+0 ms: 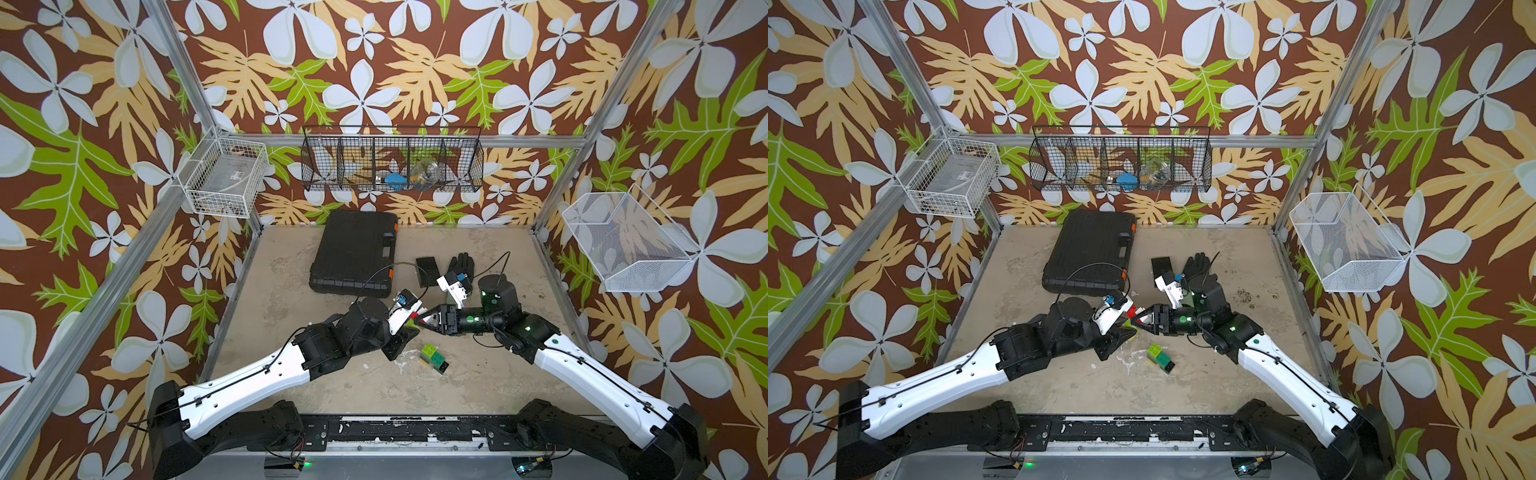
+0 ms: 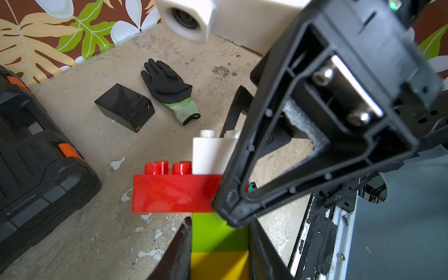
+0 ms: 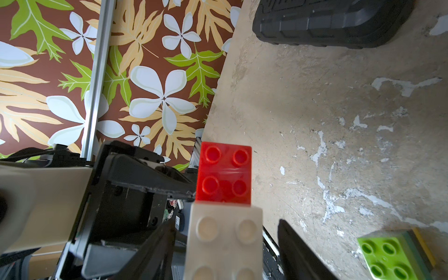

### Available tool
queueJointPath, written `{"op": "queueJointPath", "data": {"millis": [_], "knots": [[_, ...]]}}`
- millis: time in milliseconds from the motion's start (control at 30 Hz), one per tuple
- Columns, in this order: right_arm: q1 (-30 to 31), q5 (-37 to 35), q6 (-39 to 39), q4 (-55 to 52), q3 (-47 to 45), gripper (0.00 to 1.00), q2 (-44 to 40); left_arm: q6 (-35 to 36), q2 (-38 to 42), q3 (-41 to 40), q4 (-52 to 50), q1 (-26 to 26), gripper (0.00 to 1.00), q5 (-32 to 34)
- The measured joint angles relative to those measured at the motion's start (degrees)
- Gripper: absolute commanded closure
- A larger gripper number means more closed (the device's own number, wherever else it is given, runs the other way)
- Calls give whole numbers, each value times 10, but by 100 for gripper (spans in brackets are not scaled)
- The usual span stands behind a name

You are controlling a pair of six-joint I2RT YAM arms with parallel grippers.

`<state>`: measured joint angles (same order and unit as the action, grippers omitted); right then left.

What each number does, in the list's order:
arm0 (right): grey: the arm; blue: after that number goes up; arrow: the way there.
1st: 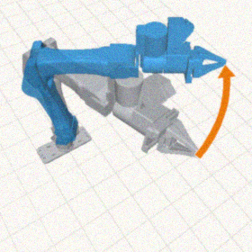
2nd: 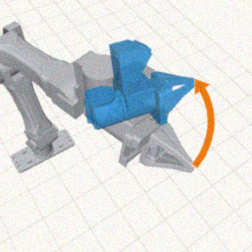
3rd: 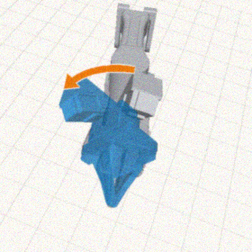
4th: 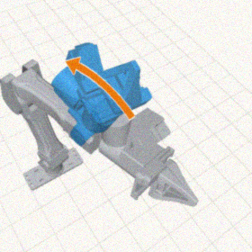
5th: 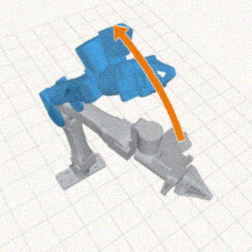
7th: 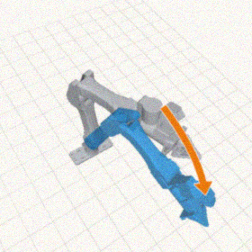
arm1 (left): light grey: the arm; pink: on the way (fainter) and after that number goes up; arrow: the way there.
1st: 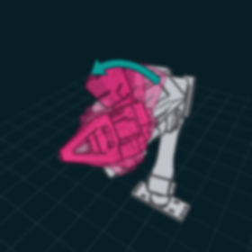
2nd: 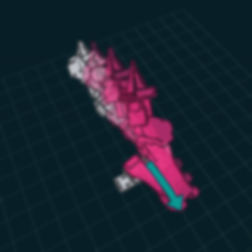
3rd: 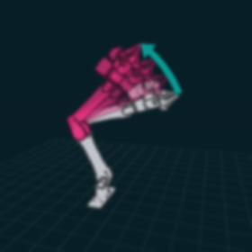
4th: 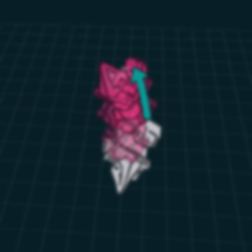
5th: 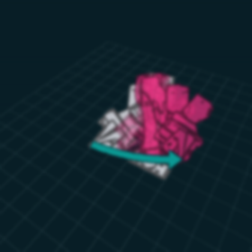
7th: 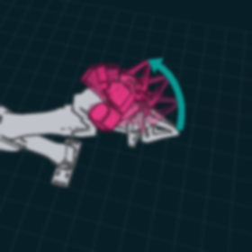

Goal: Assemble a giraffe with lego
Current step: Pick up the lego brick from the center of the board.

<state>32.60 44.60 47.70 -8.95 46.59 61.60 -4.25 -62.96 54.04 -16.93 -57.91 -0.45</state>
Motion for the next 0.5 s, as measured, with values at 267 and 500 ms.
{"op": "queueJointPath", "data": {"millis": [267,500], "knots": [[0,2,18,38,-20,40,-1,0,-1,-1,0,0,73,0],[0,5,38,68,-37,52,-9,0,-6,0,0,0,73,0]]}}
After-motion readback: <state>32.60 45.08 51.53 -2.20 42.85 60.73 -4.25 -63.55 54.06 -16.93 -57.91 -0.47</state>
